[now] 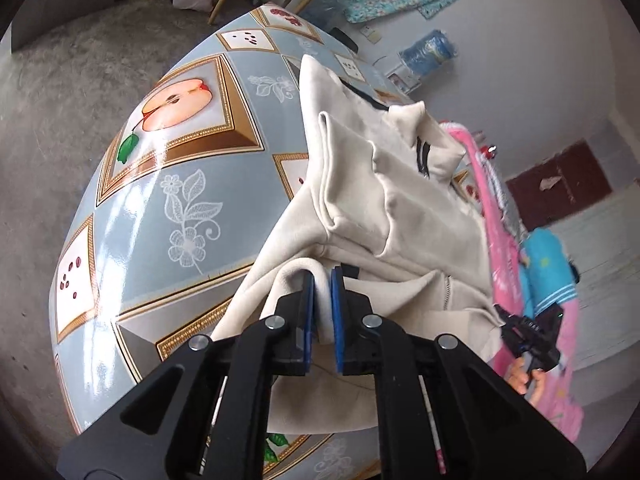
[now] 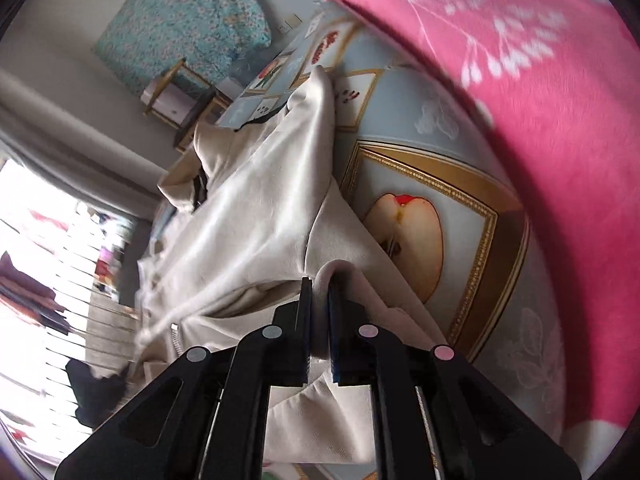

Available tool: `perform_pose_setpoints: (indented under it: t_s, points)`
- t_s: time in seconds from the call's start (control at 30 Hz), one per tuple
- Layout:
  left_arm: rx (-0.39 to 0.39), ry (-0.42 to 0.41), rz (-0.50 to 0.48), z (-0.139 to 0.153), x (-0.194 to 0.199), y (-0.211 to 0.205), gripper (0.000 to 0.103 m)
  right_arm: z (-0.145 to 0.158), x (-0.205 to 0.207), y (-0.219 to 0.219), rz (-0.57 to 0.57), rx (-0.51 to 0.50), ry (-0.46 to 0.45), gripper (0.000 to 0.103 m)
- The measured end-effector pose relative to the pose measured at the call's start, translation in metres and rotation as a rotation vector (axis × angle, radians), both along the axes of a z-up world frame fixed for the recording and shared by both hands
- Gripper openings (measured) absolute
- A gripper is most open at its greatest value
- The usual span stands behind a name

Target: Fold large clothes

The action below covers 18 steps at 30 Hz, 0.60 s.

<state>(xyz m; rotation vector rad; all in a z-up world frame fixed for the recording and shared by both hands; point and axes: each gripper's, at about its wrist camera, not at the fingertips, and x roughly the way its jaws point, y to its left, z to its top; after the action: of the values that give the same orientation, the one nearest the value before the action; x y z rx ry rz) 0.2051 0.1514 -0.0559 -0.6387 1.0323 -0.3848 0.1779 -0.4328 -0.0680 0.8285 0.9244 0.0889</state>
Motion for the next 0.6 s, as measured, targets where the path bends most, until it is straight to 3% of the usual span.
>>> perform_pose_setpoints:
  t_s: [0.07,0.1,0.13,0.2,0.33,0.47,0.53,0.6]
  points:
    - [-0.024,-0.007,0.005,0.003,-0.001,0.004,0.011,0.007,-0.008,-0.008,-0.034,0.013,-0.037,0.031]
    - [-0.049,-0.008,0.008,0.004,-0.003,0.007,0.012,0.013,-0.014,-0.013,-0.065,0.001,-0.059,0.054]
    - [-0.059,-0.011,0.017,0.006,-0.003,0.009,0.017,0.019,-0.019,-0.019,-0.094,-0.003,-0.083,0.062]
    - [-0.009,-0.047,0.093,0.015,-0.009,0.02,0.034,0.029,-0.03,-0.032,-0.133,0.012,-0.112,0.062]
    - [-0.017,-0.064,0.152,0.027,-0.022,0.042,0.034,0.041,-0.055,-0.039,-0.146,0.045,-0.125,0.062]
    - [-0.003,-0.026,0.09,0.027,-0.05,0.033,0.04,0.042,-0.087,-0.011,-0.077,0.046,-0.087,0.063]
    - [-0.04,0.007,0.05,0.019,-0.067,0.025,0.052,0.032,-0.101,0.006,-0.041,0.053,-0.047,0.065]
    - [-0.109,0.06,0.022,0.002,-0.082,0.015,0.057,0.015,-0.111,0.022,-0.021,0.078,0.013,0.065]
